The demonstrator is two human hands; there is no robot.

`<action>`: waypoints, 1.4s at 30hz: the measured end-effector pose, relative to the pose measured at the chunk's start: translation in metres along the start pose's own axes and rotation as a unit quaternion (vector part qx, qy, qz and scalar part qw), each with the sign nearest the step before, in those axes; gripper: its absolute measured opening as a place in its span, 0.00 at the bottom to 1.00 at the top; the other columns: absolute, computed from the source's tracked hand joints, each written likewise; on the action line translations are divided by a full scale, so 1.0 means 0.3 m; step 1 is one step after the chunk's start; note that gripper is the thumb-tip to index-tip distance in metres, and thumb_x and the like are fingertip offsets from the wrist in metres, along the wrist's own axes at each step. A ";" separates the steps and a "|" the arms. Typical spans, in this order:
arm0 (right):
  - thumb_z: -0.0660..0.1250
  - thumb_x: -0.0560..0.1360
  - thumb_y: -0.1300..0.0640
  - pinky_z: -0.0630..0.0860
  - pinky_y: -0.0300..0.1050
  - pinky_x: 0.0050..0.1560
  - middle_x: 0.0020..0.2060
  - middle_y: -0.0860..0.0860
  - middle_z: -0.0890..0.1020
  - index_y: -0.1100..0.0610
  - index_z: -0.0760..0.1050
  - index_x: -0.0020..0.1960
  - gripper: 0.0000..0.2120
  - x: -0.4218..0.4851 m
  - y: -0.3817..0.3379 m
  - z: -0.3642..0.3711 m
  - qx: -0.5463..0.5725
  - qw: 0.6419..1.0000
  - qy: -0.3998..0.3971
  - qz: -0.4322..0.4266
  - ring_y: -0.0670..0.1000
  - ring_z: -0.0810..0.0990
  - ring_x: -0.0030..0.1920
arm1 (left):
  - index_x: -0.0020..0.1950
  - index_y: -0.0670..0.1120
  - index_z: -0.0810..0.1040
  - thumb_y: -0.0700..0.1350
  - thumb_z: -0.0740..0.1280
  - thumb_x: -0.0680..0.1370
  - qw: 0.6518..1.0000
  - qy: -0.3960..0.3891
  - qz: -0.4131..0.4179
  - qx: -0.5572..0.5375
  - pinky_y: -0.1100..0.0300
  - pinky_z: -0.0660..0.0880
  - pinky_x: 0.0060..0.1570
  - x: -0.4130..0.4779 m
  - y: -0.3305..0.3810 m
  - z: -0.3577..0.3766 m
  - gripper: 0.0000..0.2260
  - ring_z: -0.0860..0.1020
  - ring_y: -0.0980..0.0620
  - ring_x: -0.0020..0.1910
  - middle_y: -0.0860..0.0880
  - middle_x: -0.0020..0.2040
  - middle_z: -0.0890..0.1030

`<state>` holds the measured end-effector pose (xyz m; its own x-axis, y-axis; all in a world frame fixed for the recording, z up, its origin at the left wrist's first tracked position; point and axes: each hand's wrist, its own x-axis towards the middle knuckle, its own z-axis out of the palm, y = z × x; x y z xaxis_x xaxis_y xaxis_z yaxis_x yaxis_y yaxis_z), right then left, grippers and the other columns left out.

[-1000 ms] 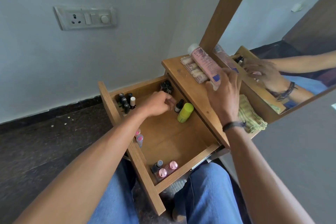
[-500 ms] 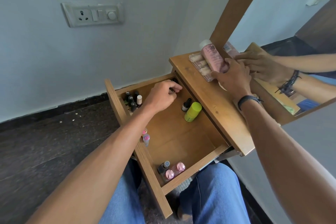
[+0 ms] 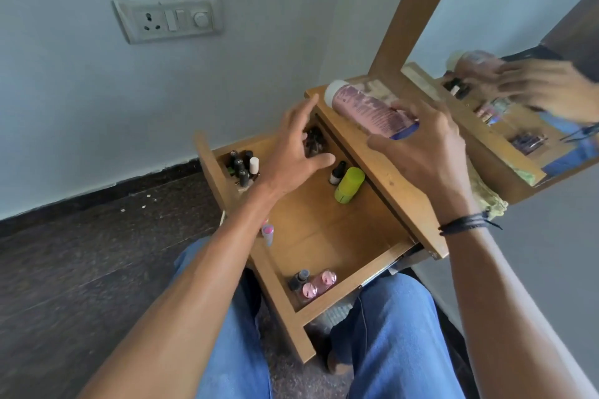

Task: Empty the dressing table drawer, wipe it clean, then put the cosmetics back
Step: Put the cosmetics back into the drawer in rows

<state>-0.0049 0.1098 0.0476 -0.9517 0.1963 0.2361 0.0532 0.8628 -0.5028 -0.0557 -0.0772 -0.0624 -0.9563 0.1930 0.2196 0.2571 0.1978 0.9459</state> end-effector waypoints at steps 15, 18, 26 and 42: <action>0.73 0.68 0.30 0.77 0.42 0.48 0.52 0.42 0.83 0.45 0.81 0.57 0.25 -0.107 -0.049 -0.042 0.112 0.968 -0.225 0.022 0.42 0.81 0.51 | 0.67 0.54 0.75 0.57 0.72 0.74 0.935 -0.058 0.018 0.348 0.53 0.72 0.56 -0.241 0.031 0.008 0.23 0.77 0.52 0.60 0.55 0.63 0.79; 0.73 0.72 0.37 0.82 0.47 0.56 0.55 0.45 0.85 0.50 0.80 0.61 0.24 -0.133 -0.020 -0.019 0.310 0.943 -0.119 0.034 0.43 0.84 0.54 | 0.60 0.54 0.78 0.57 0.72 0.72 0.944 -0.076 -0.018 0.322 0.56 0.77 0.52 -0.247 0.038 0.001 0.18 0.81 0.53 0.53 0.56 0.54 0.83; 0.71 0.79 0.48 0.82 0.49 0.56 0.56 0.47 0.85 0.53 0.79 0.66 0.18 -0.227 0.095 0.242 0.390 0.911 -0.114 0.068 0.47 0.84 0.55 | 0.46 0.53 0.79 0.62 0.75 0.69 0.968 -0.048 -0.131 0.209 0.51 0.82 0.47 -0.231 0.049 -0.017 0.16 0.82 0.59 0.42 0.56 0.43 0.84; 0.68 0.77 0.44 0.79 0.48 0.61 0.57 0.47 0.84 0.40 0.66 0.74 0.27 -0.300 0.121 0.333 0.437 0.871 -0.215 0.065 0.48 0.82 0.60 | 0.62 0.52 0.74 0.61 0.72 0.70 0.969 -0.075 -0.165 0.167 0.46 0.82 0.55 -0.234 0.045 -0.025 0.24 0.82 0.55 0.54 0.54 0.59 0.82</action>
<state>0.0525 0.0769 -0.0750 -0.9902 -0.0877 -0.1090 0.0975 0.1259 -0.9872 0.0139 -0.0952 -0.0632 -0.9695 0.1986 -0.1434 -0.0054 0.5680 0.8230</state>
